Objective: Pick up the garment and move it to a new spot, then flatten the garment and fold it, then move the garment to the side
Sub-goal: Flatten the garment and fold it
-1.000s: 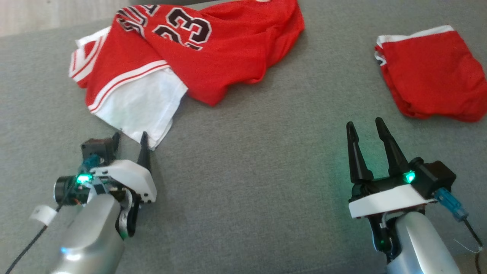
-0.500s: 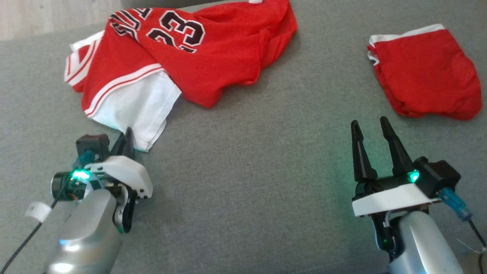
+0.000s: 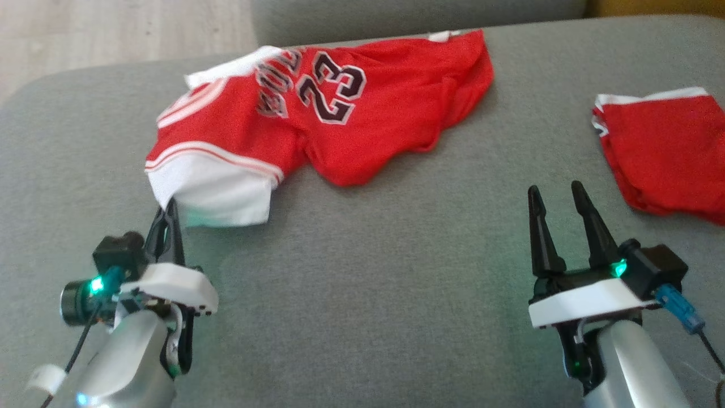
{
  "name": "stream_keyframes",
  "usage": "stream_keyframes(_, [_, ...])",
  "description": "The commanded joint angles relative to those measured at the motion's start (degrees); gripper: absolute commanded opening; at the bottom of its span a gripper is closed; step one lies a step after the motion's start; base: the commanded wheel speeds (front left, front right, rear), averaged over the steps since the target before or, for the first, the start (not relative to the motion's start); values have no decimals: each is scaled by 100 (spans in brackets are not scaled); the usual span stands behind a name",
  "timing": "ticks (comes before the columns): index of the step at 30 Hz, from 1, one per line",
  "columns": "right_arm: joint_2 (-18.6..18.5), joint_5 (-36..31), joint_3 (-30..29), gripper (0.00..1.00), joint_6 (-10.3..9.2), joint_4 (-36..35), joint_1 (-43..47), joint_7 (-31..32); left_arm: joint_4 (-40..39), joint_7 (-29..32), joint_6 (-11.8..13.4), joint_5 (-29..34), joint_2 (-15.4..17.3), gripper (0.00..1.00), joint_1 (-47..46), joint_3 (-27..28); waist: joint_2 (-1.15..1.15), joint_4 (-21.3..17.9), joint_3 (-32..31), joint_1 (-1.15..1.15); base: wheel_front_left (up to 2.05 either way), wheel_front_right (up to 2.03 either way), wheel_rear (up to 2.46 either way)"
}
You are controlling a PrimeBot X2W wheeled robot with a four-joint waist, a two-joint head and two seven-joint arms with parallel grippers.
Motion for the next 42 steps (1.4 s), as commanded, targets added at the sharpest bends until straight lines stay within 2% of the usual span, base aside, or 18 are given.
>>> stream_keyframes(1, [-15,-61,110,100,-11,-147,21,-36,-274,-83,95,67,250,0,-31,302,0,169,-139,0,0,0,0])
stream_keyframes(8, [-15,-93,103,100,-11,-112,128,-36,-884,-122,457,176,416,0,453,588,0,437,-308,0,0,0,0])
stream_keyframes(12, [-15,-123,102,100,-11,-91,182,-36,-1167,-127,560,243,461,0,761,672,0,566,-355,0,0,0,0])
stream_keyframes(13, [-15,-131,105,100,-11,-89,187,-36,-1209,-127,561,259,461,4,830,655,0,583,-355,0,0,0,0])
stream_keyframes(14, [-15,-137,106,100,-11,-89,187,-36,-1243,-128,551,280,458,47,887,620,0,596,-350,0,0,0,0])
stream_keyframes(15, [-15,-144,106,100,-11,-90,185,-36,-1275,-128,518,305,450,100,926,566,0,607,-341,0,0,0,0])
stream_keyframes(18, [-15,-161,111,100,-11,-89,166,-36,-1364,-128,513,398,398,100,965,460,0,620,-316,0,0,0,0])
stream_keyframes(26, [-15,-146,58,100,-11,-28,163,-36,-1887,-129,404,752,-73,100,1070,358,0,696,-233,0,0,0,0])
stream_keyframes(30, [-15,11,-35,100,-11,167,-150,48,-1938,-130,295,886,-287,100,1043,311,0,823,-56,0,0,0,0])
stream_keyframes(35, [-15,17,-45,100,-11,707,-1026,567,-1840,-130,134,1037,-445,100,859,284,0,1066,261,0,0,0,0])
stream_keyframes(39, [-15,-177,-157,100,-11,1393,-1836,917,-1736,-130,19,1120,-594,100,718,298,0,1312,483,0,0,0,0])
stream_keyframes(42, [-15,-566,-451,100,-11,2065,-2362,1115,-1659,-130,-68,1186,-717,100,645,304,0,1501,596,0,0,0,0])
